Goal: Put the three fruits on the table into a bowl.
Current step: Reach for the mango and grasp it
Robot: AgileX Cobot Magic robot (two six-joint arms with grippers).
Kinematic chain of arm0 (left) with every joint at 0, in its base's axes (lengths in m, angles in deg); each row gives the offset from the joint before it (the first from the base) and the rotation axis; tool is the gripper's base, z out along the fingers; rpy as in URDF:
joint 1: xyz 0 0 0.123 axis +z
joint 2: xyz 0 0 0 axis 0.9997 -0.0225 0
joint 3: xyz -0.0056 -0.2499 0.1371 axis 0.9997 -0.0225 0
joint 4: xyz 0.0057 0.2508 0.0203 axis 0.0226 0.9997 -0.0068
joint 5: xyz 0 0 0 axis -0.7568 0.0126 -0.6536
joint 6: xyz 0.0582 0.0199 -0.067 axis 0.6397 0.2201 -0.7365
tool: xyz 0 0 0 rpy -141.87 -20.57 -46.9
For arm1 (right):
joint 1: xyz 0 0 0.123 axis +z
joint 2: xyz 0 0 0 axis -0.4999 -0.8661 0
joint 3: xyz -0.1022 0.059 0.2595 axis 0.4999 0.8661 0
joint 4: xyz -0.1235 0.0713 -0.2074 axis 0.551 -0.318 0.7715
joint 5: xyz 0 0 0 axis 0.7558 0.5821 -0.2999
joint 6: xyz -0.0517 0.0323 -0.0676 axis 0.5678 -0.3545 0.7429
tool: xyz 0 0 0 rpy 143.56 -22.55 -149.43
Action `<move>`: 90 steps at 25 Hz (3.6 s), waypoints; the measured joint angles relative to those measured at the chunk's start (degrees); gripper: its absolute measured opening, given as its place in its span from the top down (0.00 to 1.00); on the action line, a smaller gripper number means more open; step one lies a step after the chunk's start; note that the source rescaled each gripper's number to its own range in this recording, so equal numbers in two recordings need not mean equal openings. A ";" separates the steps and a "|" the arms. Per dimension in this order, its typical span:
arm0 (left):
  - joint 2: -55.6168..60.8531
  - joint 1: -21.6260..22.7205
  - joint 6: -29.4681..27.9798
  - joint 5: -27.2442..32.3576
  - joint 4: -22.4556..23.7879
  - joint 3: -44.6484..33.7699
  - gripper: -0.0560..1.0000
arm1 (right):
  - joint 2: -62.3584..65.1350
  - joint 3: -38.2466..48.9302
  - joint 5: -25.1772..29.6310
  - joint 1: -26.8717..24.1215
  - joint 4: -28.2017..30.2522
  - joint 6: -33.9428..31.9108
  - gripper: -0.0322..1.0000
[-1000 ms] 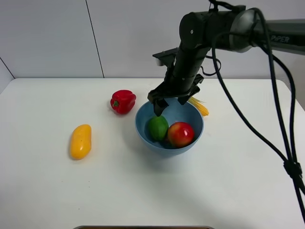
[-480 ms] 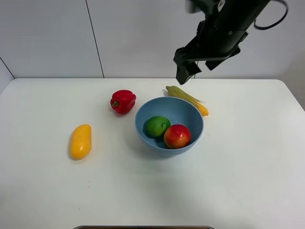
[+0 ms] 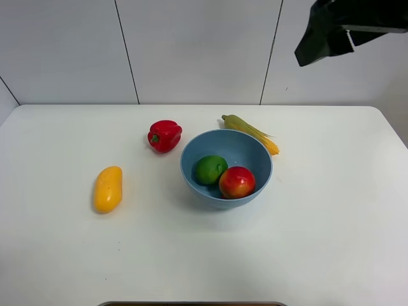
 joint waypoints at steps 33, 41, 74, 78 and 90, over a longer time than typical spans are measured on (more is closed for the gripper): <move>0.00 0.00 0.00 0.00 0.00 0.00 0.12 | 61.13 47.11 0.65 -24.70 5.68 -8.58 0.52; 0.00 0.00 0.00 0.00 0.00 0.00 0.12 | 70.48 50.39 -2.52 -24.94 3.61 -8.58 0.52; 0.00 0.00 0.00 0.00 0.00 0.00 0.12 | 69.21 52.16 -6.65 -31.42 1.33 -1.22 0.52; 0.00 0.00 0.00 0.00 0.00 0.00 0.12 | 69.21 52.16 -6.65 -31.42 1.33 -1.22 0.52; 0.00 0.00 0.00 0.00 0.00 0.00 0.12 | 69.21 52.16 -6.65 -31.42 1.33 -1.22 0.52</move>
